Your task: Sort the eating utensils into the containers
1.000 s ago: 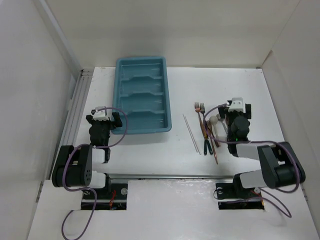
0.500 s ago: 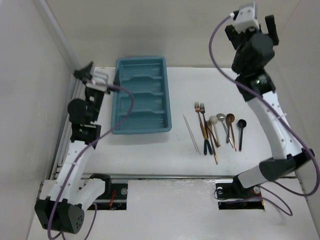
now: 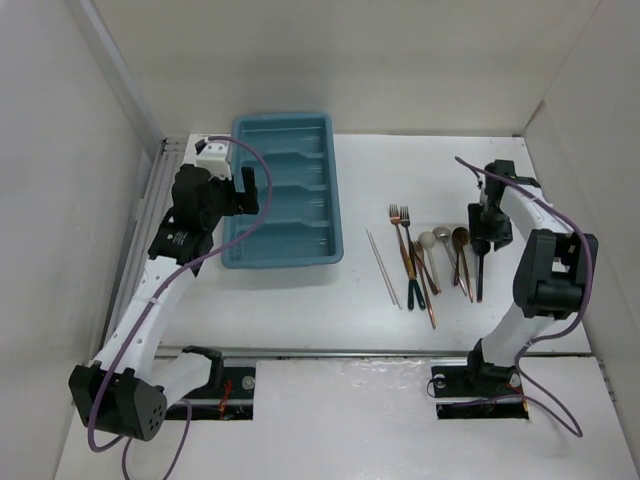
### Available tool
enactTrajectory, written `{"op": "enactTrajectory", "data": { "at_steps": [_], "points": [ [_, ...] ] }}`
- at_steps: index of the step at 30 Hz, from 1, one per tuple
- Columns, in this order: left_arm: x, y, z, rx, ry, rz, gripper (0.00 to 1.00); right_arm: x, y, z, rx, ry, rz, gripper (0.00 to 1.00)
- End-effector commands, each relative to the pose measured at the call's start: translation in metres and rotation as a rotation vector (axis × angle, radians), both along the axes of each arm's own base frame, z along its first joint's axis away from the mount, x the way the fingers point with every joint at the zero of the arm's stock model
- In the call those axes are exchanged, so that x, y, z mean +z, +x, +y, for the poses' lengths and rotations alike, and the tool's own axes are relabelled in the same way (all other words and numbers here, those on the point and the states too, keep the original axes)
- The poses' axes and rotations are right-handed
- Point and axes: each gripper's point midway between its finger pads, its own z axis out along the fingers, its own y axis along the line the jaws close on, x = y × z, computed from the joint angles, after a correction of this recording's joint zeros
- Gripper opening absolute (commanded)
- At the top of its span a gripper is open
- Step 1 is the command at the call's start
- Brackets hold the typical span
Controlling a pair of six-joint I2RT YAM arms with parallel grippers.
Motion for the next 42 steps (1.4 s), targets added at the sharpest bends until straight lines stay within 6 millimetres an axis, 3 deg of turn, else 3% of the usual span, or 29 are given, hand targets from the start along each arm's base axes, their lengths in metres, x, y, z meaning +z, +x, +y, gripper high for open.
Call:
{"op": "enactTrajectory", "data": {
  "at_steps": [1, 4, 6, 8, 17, 18, 21, 22, 23, 25, 28, 30, 31, 33, 35, 36, 37, 38, 39, 40, 41, 42],
  "points": [
    [0.020, -0.007, 0.009, 0.064, -0.045, -0.056, 0.96, 0.028, 0.003, -0.017, -0.127, 0.020, -0.097, 0.55],
    [0.017, -0.010, 0.018, 0.099, -0.040, -0.068, 0.96, 0.005, -0.010, -0.030, -0.145, 0.012, -0.012, 0.55],
    [0.006, -0.010, 0.023, 0.122, -0.040, -0.044, 0.96, -0.013, -0.014, -0.025, -0.124, 0.043, 0.043, 0.55],
    [0.008, -0.009, 0.027, 0.146, -0.044, -0.054, 0.96, -0.027, -0.021, -0.010, -0.092, 0.126, 0.072, 0.55],
    [-0.004, -0.001, 0.033, 0.180, -0.053, -0.028, 0.96, -0.058, -0.042, -0.006, -0.096, 0.134, 0.134, 0.54],
    [-0.004, -0.001, 0.032, 0.183, -0.062, -0.027, 0.96, -0.063, -0.041, -0.006, -0.096, 0.135, 0.142, 0.51],
    [-0.004, -0.001, 0.032, 0.183, -0.062, -0.027, 0.96, -0.074, -0.039, -0.010, -0.101, 0.122, 0.178, 0.26],
    [-0.004, -0.001, 0.032, 0.183, -0.062, -0.027, 0.96, -0.073, -0.038, -0.016, -0.106, 0.090, 0.174, 0.07],
    [-0.004, -0.001, 0.034, 0.191, -0.059, -0.028, 0.96, -0.073, -0.036, -0.020, -0.110, 0.067, 0.175, 0.00],
    [-0.004, -0.001, 0.035, 0.200, -0.057, -0.029, 0.96, -0.063, -0.036, -0.034, -0.124, -0.014, 0.173, 0.00],
    [-0.003, -0.004, 0.036, 0.200, -0.056, -0.028, 0.96, -0.021, -0.027, -0.047, -0.147, -0.127, 0.124, 0.00],
    [-0.007, -0.006, 0.038, 0.212, -0.057, -0.009, 0.96, 0.043, 0.001, -0.043, -0.106, -0.282, 0.008, 0.00],
    [-0.007, -0.006, 0.038, 0.212, -0.057, -0.009, 0.96, 0.069, 0.015, -0.031, -0.072, -0.326, -0.057, 0.00],
    [-0.013, -0.007, 0.043, 0.252, -0.060, 0.006, 0.96, 0.130, 0.069, 0.048, 0.157, -0.364, -0.290, 0.00],
    [-0.013, -0.010, 0.050, 0.306, -0.080, 0.006, 0.96, 0.156, 0.096, 0.129, 0.443, -0.349, -0.412, 0.00],
    [-0.014, -0.011, 0.057, 0.373, -0.111, 0.007, 0.96, 0.175, 0.102, 0.227, 0.693, -0.221, -0.536, 0.00],
    [-0.020, -0.015, 0.061, 0.408, -0.121, 0.032, 0.96, 0.158, 0.105, 0.278, 0.857, -0.186, -0.522, 0.00],
    [-0.017, -0.016, 0.068, 0.453, -0.146, 0.032, 0.95, 0.155, 0.102, 0.317, 1.017, -0.196, -0.534, 0.00],
    [-0.020, -0.020, 0.077, 0.520, -0.152, 0.037, 0.93, 0.152, 0.084, 0.369, 1.133, -0.197, -0.559, 0.00],
    [-0.013, -0.023, 0.081, 0.562, -0.195, 0.023, 0.92, 0.166, 0.085, 0.397, 1.185, -0.196, -0.610, 0.00],
    [-0.011, -0.029, 0.085, 0.594, -0.198, 0.029, 0.91, 0.141, 0.087, 0.421, 1.258, -0.223, -0.572, 0.00],
    [-0.011, -0.033, 0.090, 0.622, -0.203, 0.027, 0.88, 0.138, 0.083, 0.439, 1.303, -0.206, -0.579, 0.00]
  ]
}}
